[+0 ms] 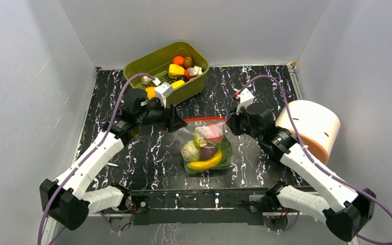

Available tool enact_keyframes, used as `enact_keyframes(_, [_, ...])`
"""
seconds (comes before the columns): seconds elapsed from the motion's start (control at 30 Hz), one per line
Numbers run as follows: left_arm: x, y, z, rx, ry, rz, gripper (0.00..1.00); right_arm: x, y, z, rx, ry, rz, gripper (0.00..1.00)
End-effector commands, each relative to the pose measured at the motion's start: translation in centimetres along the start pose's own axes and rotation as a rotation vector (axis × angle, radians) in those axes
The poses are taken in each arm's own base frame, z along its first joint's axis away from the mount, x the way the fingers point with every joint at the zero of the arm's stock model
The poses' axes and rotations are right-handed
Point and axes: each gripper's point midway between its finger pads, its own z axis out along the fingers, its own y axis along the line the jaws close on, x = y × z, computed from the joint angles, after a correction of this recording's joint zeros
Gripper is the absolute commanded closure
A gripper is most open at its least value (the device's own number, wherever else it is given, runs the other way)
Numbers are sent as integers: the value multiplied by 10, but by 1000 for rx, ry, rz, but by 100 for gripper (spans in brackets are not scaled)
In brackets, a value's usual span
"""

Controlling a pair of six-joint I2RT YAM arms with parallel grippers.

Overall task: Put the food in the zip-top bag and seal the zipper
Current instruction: Place the zipper food storage bag at the center of the board, then reset both arms

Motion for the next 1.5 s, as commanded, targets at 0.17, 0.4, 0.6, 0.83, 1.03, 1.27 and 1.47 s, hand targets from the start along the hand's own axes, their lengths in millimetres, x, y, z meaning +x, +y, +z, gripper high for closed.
enact_keyframes(0.17, [-67,17,-33,-228,-222,113,2,-52,-49,37,231,-115,-106,100])
enact_keyframes(0.4, [-61,21,-29,-232,-221,118,2,-54,-76,55,284,-118,-83,100])
enact_keyframes(0.6, [-69,26,-35,-277,-293,70,2,-67,-81,55,292,-149,-67,99])
enact_keyframes(0.83, [-79,52,-51,-457,-402,-73,2,-73,-73,45,260,-134,-45,61])
enact_keyframes(1.03, [-93,52,-63,-504,-428,-106,2,-97,-47,13,147,-216,-19,13])
enact_keyframes(1.27, [-106,30,-69,-408,-472,-31,2,-126,-52,-37,220,-351,217,2])
enact_keyframes(1.47, [-123,18,-82,-401,-502,-36,2,-135,-48,-68,207,-438,311,2])
